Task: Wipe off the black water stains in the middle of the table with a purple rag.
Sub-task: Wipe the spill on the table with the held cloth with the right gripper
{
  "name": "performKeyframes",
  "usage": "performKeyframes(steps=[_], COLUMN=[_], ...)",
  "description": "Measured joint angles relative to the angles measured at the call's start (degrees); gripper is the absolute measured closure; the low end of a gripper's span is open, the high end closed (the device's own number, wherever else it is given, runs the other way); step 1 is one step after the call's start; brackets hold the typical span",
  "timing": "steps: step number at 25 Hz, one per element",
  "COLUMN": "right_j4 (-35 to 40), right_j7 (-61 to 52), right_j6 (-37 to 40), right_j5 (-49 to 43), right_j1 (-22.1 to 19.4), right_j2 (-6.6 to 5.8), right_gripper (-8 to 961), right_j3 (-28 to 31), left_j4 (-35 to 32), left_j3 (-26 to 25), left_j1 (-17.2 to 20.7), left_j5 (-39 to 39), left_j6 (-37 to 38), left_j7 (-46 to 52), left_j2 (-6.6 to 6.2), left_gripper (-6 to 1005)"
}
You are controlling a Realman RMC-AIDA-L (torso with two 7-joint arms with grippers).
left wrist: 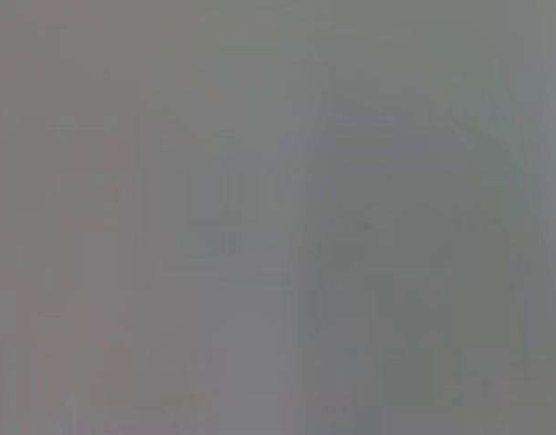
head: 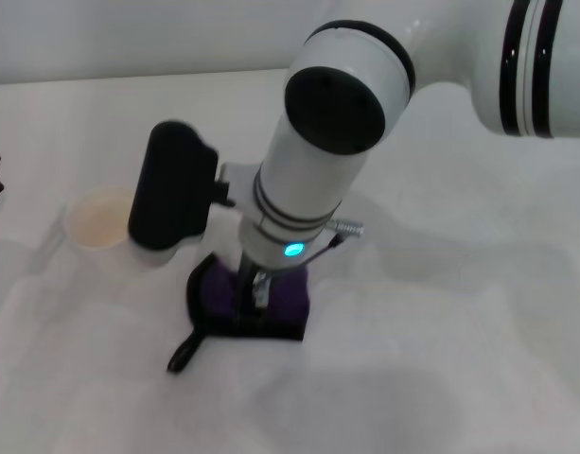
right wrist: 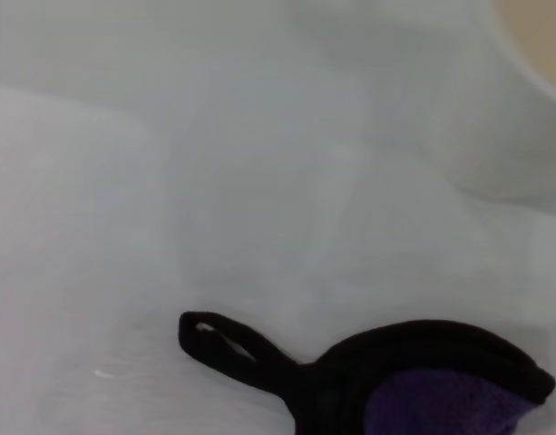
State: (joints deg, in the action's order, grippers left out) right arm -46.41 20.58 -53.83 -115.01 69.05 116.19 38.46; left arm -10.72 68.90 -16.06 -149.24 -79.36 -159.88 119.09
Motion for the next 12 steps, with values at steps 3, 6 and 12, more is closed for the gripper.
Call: performKeyframes(steps=[3,6,12], right_j4=[-1.57,-1.99,-4.09], right_j7=[0.39,1.20,6.15], right_j6=[-0.32,-0.88,-5.27], right_j5=[1.70,3.73,9.78], right_j1=[0.00,0.01,0.29], right_j2=[0.00,0.00,0.00], right_gripper=[880,880,880], right_j3=[-0.82,-1.23,-1.90], left_j4=[0.00,0.00,0.00], left_j3=[0.00,0.00,0.00], left_j1=[-0.13,-0.17,0.01], left_j5=[0.00,0.00,0.00], left_j6=[-0.19,-0.24,-0.27], left_j7=[0.00,0.00,0.00], left_j2=[0.00,0.00,0.00], left_gripper=[114,114,114])
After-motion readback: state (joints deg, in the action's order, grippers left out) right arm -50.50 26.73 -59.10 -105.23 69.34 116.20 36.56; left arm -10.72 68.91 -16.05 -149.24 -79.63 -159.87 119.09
